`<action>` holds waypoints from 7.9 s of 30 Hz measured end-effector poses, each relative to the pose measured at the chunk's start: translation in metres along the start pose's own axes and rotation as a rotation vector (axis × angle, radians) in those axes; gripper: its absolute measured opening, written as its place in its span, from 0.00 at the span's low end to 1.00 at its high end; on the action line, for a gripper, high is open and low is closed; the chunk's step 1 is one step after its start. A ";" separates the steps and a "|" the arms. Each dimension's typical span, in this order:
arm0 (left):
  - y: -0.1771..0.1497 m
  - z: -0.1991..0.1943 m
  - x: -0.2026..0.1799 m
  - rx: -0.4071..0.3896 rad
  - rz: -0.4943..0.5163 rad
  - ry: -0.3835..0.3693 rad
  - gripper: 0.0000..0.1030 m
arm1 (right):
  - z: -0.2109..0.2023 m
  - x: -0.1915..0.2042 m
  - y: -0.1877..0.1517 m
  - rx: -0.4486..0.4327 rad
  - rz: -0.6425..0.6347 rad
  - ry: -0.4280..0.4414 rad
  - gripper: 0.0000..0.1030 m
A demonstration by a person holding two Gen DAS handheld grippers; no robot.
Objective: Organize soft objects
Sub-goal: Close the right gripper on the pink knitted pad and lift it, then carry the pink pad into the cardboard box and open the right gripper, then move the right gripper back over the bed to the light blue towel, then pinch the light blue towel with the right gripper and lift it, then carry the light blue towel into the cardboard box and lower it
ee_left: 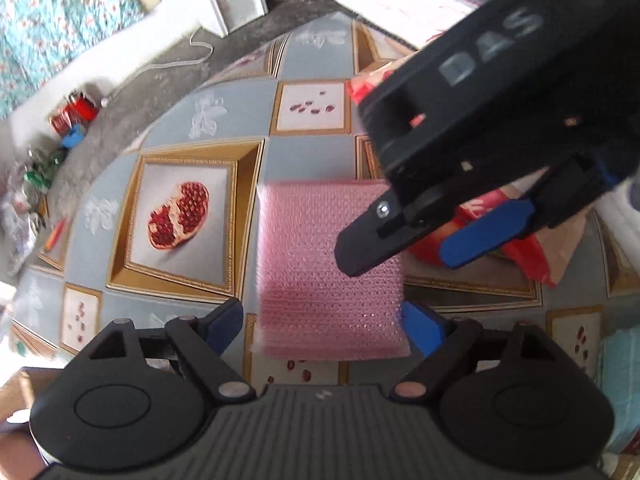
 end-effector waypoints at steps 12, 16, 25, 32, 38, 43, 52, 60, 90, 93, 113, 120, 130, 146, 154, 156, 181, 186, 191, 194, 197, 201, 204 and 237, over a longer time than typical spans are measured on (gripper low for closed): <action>0.007 0.016 0.014 0.008 -0.053 0.006 0.81 | -0.006 -0.010 0.002 -0.036 0.032 0.022 0.65; 0.006 0.011 0.015 -0.002 -0.054 -0.005 0.79 | -0.007 -0.012 0.002 -0.052 0.047 0.040 0.65; 0.003 -0.040 0.001 -0.035 -0.050 -0.065 0.79 | -0.022 -0.008 -0.010 -0.080 0.078 0.148 0.63; -0.010 -0.109 -0.009 -0.110 -0.035 -0.056 0.79 | -0.077 0.030 -0.038 -0.161 -0.031 0.237 0.41; -0.049 -0.186 0.003 -0.194 -0.080 -0.006 0.79 | -0.115 0.092 -0.082 -0.174 -0.199 0.306 0.37; -0.095 -0.236 0.032 -0.267 -0.155 0.065 0.79 | -0.113 0.160 -0.121 -0.145 -0.334 0.364 0.36; -0.191 -0.250 0.122 -0.259 -0.415 0.188 0.82 | -0.024 0.263 -0.191 0.043 -0.436 0.370 0.34; -0.264 -0.230 0.195 -0.176 -0.606 0.196 0.83 | 0.092 0.291 -0.226 0.212 -0.432 0.241 0.32; -0.372 -0.275 0.248 -0.359 -0.747 0.263 0.83 | 0.154 0.311 -0.294 0.422 -0.625 0.079 0.55; -0.383 -0.276 0.253 -0.357 -0.784 0.263 0.83 | 0.172 0.309 -0.300 0.448 -0.588 0.073 0.52; -0.389 -0.294 0.225 -0.409 -0.814 0.200 0.83 | 0.045 0.319 -0.252 0.255 -0.638 0.236 0.62; -0.363 -0.309 0.169 -0.485 -0.714 0.130 0.84 | -0.102 0.266 -0.239 0.020 -0.698 0.212 0.68; -0.303 -0.297 0.032 -0.540 -0.452 -0.054 0.86 | -0.233 0.095 -0.240 -0.221 -0.561 0.009 0.69; -0.249 -0.219 -0.142 -0.523 -0.138 -0.179 0.85 | -0.266 -0.067 -0.265 -0.291 -0.383 -0.147 0.69; -0.216 -0.158 -0.187 -0.457 -0.044 -0.182 0.66 | -0.241 -0.103 -0.227 -0.206 -0.316 -0.204 0.65; -0.211 -0.145 -0.193 -0.435 -0.023 -0.174 0.61 | -0.232 -0.110 -0.218 -0.182 -0.304 -0.222 0.63; -0.148 -0.049 -0.207 -0.252 0.121 -0.154 0.61 | -0.167 -0.091 -0.167 -0.058 -0.366 -0.042 0.15; -0.140 -0.049 -0.199 -0.253 0.075 -0.164 0.29 | -0.168 -0.081 -0.167 -0.068 -0.369 -0.009 0.15; -0.135 -0.067 -0.191 -0.284 0.012 -0.177 0.16 | -0.184 -0.065 -0.168 -0.111 -0.380 0.021 0.15; -0.134 -0.086 -0.184 -0.333 -0.019 -0.172 0.15 | -0.203 -0.050 -0.172 -0.152 -0.404 0.042 0.15; -0.132 -0.112 -0.178 -0.392 -0.048 -0.172 0.15 | -0.224 -0.032 -0.178 -0.206 -0.435 0.059 0.15; -0.129 -0.149 -0.170 -0.477 -0.095 -0.173 0.14 | -0.253 -0.003 -0.188 -0.284 -0.480 0.096 0.15; -0.131 -0.179 -0.159 -0.540 -0.133 -0.166 0.14 | -0.270 0.023 -0.197 -0.331 -0.519 0.134 0.15; -0.215 -0.214 0.166 -0.435 -0.613 0.437 0.14 | 0.027 0.340 -0.179 0.114 -0.753 0.212 0.18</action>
Point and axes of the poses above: each gripper's, at about its wrist camera, not at the fingertips, and z roughly the way its jaws point, x to its left, y to its top, the point moved 6 cm from there along z, roughly the way its jaws point, and after that the axes turned 12 degrees about -z, right-handed, at the moved point
